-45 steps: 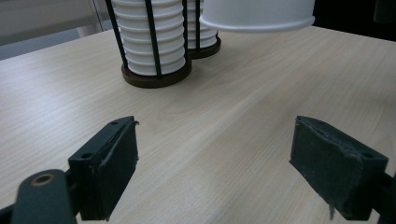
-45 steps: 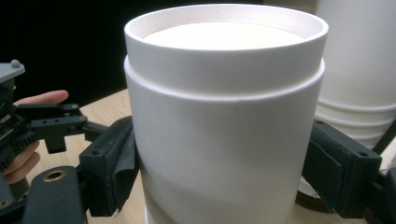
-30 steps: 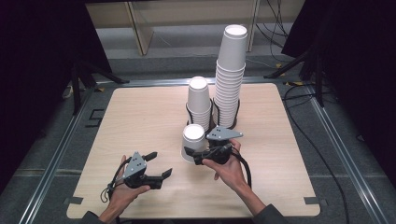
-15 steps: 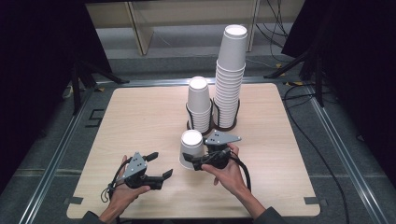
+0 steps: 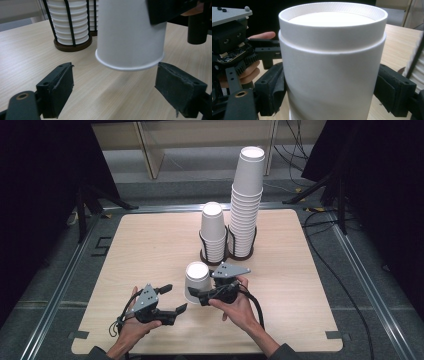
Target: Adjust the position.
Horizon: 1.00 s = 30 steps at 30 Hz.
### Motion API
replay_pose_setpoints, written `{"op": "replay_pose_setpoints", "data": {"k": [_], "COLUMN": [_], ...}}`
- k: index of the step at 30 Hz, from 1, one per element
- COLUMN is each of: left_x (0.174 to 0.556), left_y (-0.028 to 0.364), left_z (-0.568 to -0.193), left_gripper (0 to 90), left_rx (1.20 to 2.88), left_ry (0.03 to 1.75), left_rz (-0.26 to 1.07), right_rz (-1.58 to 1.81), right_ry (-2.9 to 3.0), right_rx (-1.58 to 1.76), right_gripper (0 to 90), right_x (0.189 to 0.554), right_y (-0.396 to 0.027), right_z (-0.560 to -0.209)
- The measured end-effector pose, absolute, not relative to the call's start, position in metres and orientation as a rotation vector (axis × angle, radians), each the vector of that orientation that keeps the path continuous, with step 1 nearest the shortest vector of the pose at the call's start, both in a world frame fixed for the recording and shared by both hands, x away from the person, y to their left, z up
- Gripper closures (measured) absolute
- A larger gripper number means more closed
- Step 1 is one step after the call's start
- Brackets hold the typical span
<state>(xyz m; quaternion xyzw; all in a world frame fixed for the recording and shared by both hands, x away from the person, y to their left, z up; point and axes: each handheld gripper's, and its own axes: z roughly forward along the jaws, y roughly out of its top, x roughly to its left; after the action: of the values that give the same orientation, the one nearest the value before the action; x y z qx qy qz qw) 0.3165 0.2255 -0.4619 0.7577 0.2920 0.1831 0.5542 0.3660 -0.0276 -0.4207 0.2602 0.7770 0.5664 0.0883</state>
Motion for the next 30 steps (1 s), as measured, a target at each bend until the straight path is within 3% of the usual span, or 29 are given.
{"op": "replay_pose_setpoints", "data": {"k": [17, 30], "left_x": [0.316, 0.316], "left_y": [0.222, 0.221], "left_z": [-0.462, -0.461], "left_gripper": [14.4, 2.0], "left_rx": [1.767, 1.755], "left_ry": [0.682, 0.678], "left_rz": [0.378, 0.39], "right_rz": [1.754, 1.828], "right_ry": [2.32, 2.346], "right_rx": [0.709, 0.684], "right_gripper": [19.0, 19.0], "right_x": [0.36, 0.351], "right_y": [-0.006, 0.011], "right_z": [-0.42, -0.422]}}
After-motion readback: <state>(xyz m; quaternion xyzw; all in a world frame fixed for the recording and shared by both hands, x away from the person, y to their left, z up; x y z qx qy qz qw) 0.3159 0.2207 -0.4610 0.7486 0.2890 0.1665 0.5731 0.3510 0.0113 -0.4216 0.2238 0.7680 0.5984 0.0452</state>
